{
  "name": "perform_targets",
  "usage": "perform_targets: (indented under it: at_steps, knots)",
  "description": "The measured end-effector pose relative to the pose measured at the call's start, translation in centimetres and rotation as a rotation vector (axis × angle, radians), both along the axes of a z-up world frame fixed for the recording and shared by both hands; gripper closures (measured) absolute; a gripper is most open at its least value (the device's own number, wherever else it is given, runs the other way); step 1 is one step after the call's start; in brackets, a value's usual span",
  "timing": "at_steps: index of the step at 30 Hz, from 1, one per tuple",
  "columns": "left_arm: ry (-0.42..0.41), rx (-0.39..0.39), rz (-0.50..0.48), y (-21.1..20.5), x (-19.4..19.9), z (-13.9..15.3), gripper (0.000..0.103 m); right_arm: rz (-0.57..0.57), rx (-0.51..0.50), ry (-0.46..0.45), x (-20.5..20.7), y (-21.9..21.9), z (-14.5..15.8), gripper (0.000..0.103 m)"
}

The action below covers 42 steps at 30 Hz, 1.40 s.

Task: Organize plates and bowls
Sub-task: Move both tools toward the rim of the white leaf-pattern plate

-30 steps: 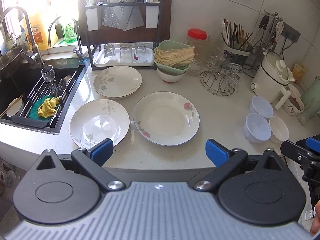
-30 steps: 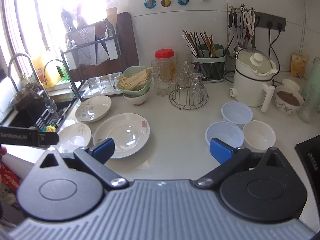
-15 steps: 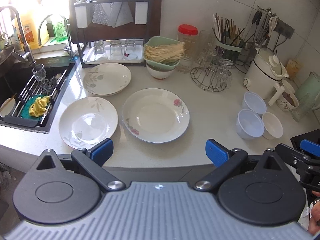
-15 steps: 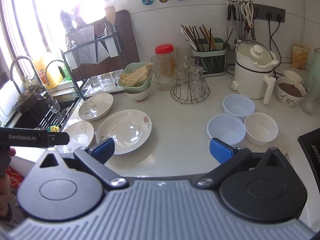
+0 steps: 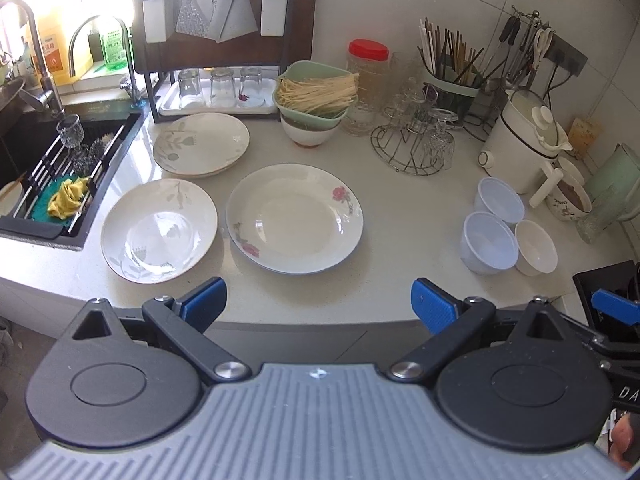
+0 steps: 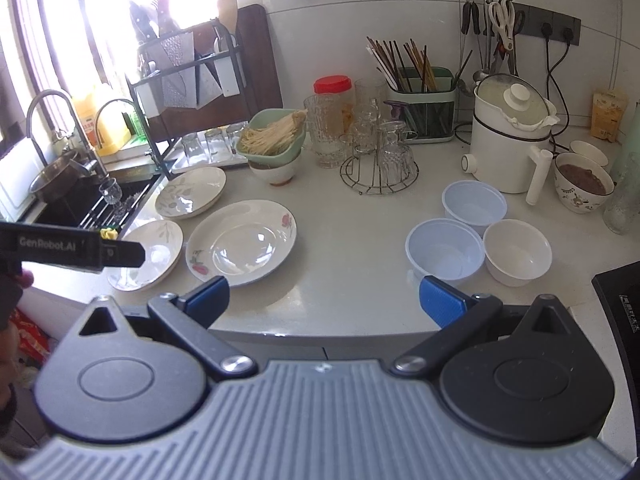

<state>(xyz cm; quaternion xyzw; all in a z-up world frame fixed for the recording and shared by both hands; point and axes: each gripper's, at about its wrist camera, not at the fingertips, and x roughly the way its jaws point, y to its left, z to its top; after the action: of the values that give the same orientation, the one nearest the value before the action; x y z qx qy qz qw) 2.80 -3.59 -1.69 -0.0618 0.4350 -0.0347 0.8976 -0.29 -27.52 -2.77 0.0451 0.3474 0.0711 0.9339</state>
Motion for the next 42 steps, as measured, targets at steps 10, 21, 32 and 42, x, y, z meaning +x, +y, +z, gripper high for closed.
perform_targets:
  at_steps: [10, 21, 32, 42]
  knots:
    - [-0.012, -0.013, -0.016, -2.7, -1.5, -0.5, 0.003, 0.019, -0.003, 0.001, -1.0, -2.3, -0.2, 0.0]
    - [-0.006, -0.01, -0.02, 0.5, 1.2, -0.9, 0.003, 0.049, 0.036, 0.018, 0.7, 0.1, -1.0, 0.0]
    - [-0.023, 0.018, -0.091, 9.9, 7.8, -1.2, 0.003, -0.068, 0.057, 0.055, 4.7, 7.7, -2.3, 0.0]
    - [-0.006, -0.003, -0.136, 17.9, 12.8, -3.6, 0.003, -0.083, 0.09, 0.1, 9.0, 15.5, -3.9, 0.008]
